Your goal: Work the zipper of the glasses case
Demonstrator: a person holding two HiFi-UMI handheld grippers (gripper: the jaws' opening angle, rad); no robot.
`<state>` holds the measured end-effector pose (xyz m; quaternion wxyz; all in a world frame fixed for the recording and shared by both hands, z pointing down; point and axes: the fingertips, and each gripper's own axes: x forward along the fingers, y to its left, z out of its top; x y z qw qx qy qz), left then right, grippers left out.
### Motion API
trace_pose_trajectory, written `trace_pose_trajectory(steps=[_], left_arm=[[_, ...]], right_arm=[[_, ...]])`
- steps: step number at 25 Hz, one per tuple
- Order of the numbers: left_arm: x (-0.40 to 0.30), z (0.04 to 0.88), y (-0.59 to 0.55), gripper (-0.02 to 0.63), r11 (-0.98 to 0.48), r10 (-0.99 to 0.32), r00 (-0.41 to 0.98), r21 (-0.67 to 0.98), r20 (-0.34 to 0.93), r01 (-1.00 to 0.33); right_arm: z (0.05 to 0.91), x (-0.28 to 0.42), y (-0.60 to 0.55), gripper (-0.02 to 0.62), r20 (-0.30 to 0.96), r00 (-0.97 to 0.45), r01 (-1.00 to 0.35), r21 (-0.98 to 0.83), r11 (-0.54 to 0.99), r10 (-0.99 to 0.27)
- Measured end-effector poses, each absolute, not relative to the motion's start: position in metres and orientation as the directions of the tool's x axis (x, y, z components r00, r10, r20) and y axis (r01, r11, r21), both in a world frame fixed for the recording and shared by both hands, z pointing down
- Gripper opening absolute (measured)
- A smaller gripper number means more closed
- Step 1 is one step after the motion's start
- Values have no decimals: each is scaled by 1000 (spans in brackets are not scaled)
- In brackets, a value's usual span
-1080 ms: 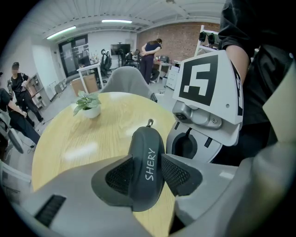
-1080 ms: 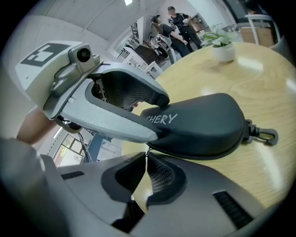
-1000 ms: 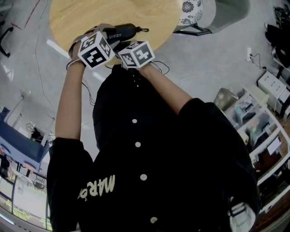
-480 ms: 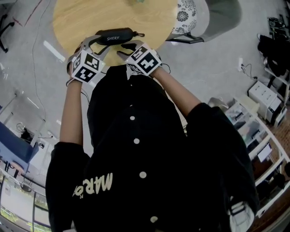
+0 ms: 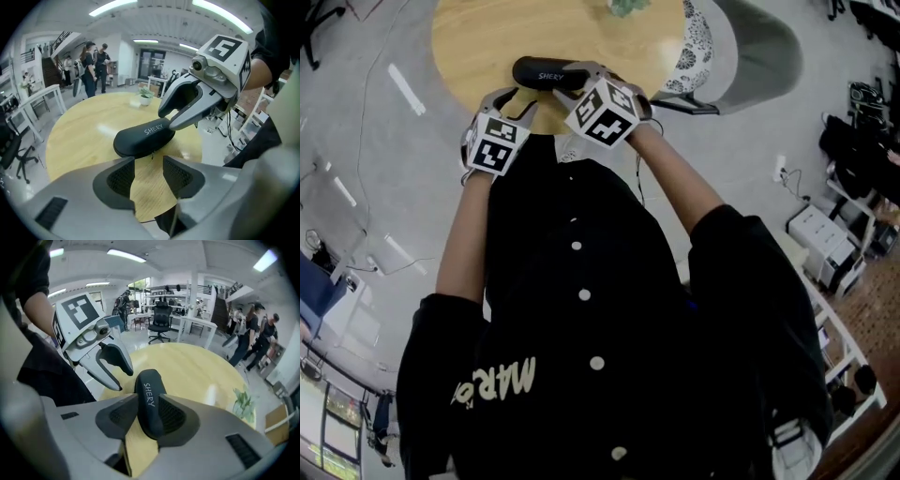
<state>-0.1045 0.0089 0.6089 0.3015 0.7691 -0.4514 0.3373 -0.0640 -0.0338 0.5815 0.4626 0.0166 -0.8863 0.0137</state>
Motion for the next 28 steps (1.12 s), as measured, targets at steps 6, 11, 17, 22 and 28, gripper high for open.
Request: trace_pose_trajectory(steps=[6,11,17,22,28], left_arm=[[-91,630,6,164,-313,-533,307,154,788,-937],[-86,640,1,149,-273,-544,280,149,791,-950],[-85,647,-4,74,-240,-531,267,159,804,-958],[-79,649,-7,25,-242,-529,241,128,814,-962],[-82,648,-7,5,-263,-535,184,45,825,-964]], right_arm=[[603,-65,-37,140,868,-496,97,49,994,5],[608,-65,-37,141,877,-479,104,26,994,27],[608,-65,-37,143,898,-436,110,-22,994,68],[609,-66,-38,143,906,-418,126,-21,992,72],[610,-64,-38,143,909,-412,138,4,990,54]])
